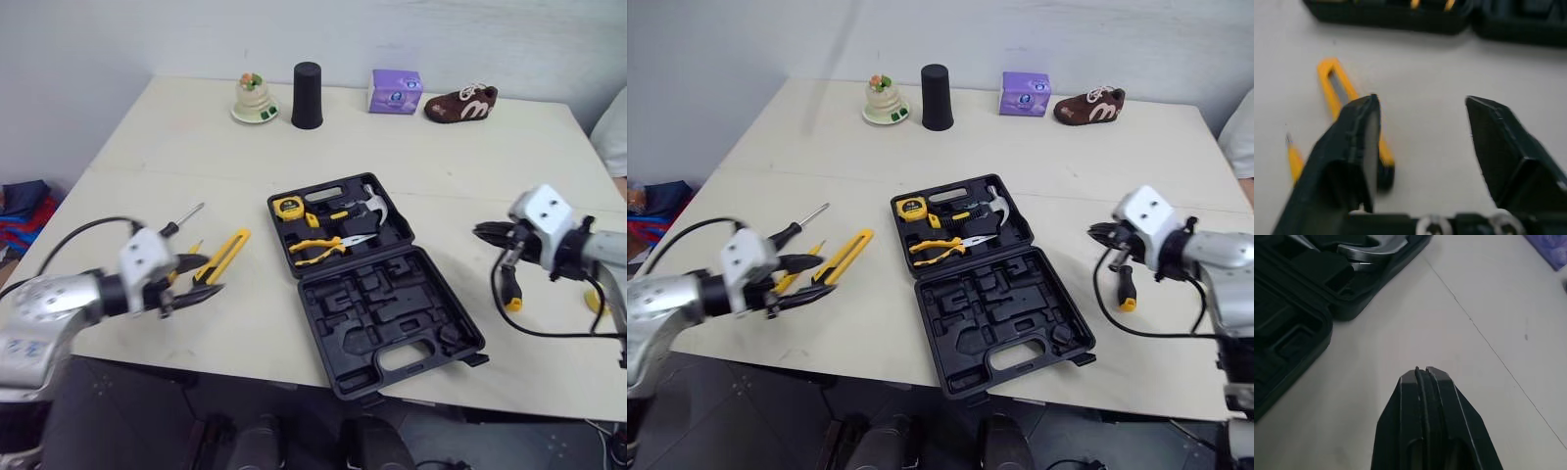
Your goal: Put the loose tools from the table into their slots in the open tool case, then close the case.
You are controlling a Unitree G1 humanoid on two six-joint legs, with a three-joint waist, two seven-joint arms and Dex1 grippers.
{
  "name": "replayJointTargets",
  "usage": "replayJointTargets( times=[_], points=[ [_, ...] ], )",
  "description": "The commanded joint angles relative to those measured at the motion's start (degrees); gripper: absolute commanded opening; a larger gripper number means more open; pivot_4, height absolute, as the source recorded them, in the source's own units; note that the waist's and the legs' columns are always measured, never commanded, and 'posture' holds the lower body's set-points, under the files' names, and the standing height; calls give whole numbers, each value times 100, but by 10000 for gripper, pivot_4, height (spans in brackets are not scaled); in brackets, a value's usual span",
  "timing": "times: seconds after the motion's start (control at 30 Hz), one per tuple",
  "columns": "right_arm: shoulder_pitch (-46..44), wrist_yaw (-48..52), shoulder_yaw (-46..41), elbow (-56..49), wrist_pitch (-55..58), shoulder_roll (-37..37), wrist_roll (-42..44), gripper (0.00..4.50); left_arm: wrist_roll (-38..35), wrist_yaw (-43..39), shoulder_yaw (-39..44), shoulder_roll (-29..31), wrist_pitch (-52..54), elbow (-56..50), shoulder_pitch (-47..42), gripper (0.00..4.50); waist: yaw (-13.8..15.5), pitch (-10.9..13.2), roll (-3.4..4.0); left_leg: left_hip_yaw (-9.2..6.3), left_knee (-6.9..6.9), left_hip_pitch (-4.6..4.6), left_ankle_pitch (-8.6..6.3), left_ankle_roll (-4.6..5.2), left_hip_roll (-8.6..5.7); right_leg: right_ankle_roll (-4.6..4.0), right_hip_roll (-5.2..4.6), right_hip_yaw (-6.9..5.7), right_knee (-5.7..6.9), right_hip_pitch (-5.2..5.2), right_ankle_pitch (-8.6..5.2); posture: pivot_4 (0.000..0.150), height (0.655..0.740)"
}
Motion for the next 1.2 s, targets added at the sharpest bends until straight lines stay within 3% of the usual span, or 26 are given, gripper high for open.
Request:
replayJointTargets(
  times=[0.03, 0.07, 0.1, 0.13, 0.43, 0.67, 0.93, 1.0, 1.2],
  points=[
    [-240, -78, 366, 290, -186, 16, -596, 0, 343, 135, -398, -85, 141, 170, -173, 10177, -29, 1, 1, 3, -1, 0, 1, -2, 0, 0, 1, 1, 0, -3, 0, 1500, 7341],
    [-352, -160, 481, 414, -282, 60, -768, 0, 394, 107, -533, -114, 171, 221, -261, 3874, -34, 1, 1, 4, -3, 0, 3, -3, 0, 0, 2, 1, 0, -6, 0, 1500, 7341],
    [-458, -229, 542, 533, -329, 127, -865, 0, 476, 69, -672, -150, 140, 263, -346, 556, -39, 2, 2, 6, -2, -1, 4, -4, 0, 0, 4, 1, 0, -8, 0, 1500, 7341],
    [-551, -234, 589, 641, -355, 195, -920, 0, 536, 30, -815, -203, 131, 300, -426, 207, -42, 7, 3, 9, -2, -2, 4, -5, 1, 0, 5, 2, 0, -9, 0, 1500, 7341],
    [-1397, -142, 1068, 1652, -828, 812, -1422, 0, 1026, 218, -1683, -1025, 360, 736, -1106, 207, -18, 11, -2, 3, 19, -10, 9, -2, 1, 0, 6, 0, 5, -7, 0, 1500, 7341],
    [-1495, 357, 1161, 1482, -408, 1108, -1319, 0, 1114, 142, -1917, -1373, 525, 1081, -1538, 207, -16, 11, -2, -3, 34, -19, 9, -2, 1, 0, 8, -4, 11, -8, 0, 1500, 7341],
    [-1010, 717, 979, 762, -71, 1120, -985, 0, 1208, -77, -1960, -1493, 352, 1414, -1768, 207, -17, 11, -1, -23, 65, -58, 8, -2, 3, 0, 9, -23, 13, -25, 0, 1500, 7341],
    [-835, 704, 865, 474, 16, 1070, -902, 0, 1361, 208, -1883, -1646, 177, 1645, -1898, 207, -3, 11, -1, -24, 74, -65, 7, 0, 3, 1, 9, -23, 18, -29, 0, 1500, 7341],
    [140, 897, 558, -883, 656, 761, -496, 0, 1474, 366, -1832, -2036, -127, 1952, -2122, 207, 154, 11, -2, -31, 86, -77, 5, 4, -1, 9, 8, -26, 19, -32, 5, 1500, 7341]
  ],
)
